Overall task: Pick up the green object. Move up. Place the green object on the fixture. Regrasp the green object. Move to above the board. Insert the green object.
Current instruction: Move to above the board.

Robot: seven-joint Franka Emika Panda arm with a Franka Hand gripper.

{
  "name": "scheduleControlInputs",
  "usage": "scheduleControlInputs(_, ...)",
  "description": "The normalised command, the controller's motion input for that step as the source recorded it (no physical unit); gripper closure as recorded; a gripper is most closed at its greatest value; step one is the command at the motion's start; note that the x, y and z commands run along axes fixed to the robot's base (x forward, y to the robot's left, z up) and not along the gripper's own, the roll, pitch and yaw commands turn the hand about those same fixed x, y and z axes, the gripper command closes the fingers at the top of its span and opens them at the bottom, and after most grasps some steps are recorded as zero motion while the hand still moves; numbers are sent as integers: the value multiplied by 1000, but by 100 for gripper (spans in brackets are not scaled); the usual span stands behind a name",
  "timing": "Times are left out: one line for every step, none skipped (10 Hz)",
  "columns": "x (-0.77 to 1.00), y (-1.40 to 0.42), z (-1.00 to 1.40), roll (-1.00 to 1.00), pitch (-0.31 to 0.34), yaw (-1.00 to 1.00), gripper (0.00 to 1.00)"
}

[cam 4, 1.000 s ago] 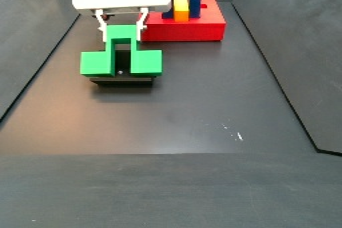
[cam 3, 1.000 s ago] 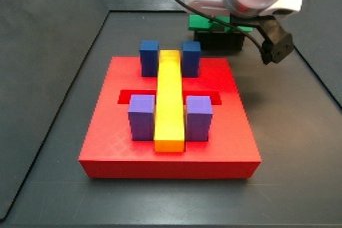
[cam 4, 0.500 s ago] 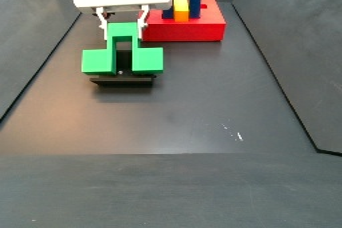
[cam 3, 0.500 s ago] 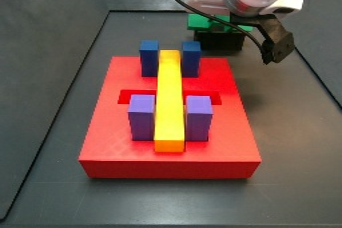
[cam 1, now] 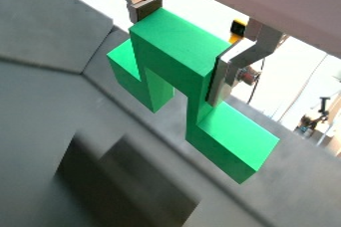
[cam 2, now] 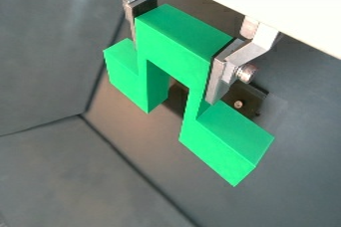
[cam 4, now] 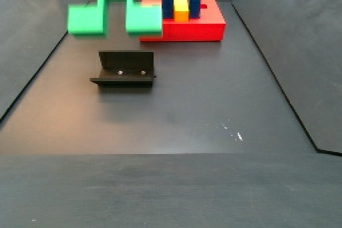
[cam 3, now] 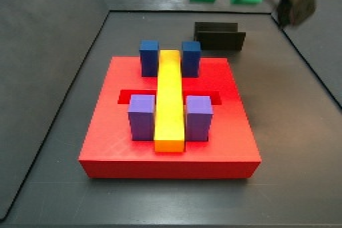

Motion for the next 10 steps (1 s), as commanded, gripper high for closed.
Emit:
scheduleControlInputs(4,24,1400,-44,35,-23,100)
scheduleControlInputs(1,18,1400,-18,49,-22,100)
scheduleControlInputs(14,10,1400,-13,60,-6,100)
scheduleControlInputs(19,-4,689,-12,82,-1,100)
scheduleControlInputs(42,-3,214,11,88,14,100)
scheduleControlInputs(-983,-1400,280,-1000,84,60,100)
scheduleControlInputs(-1004,-1400,301,-1000,71,64,100)
scheduleControlInputs(-1049,-1400,314,-1000,51,72,100)
scheduleControlInputs(-1101,-1400,279,-1000,40,79,100)
scheduleControlInputs(-1080,-1400,285,-1000,34,83,100)
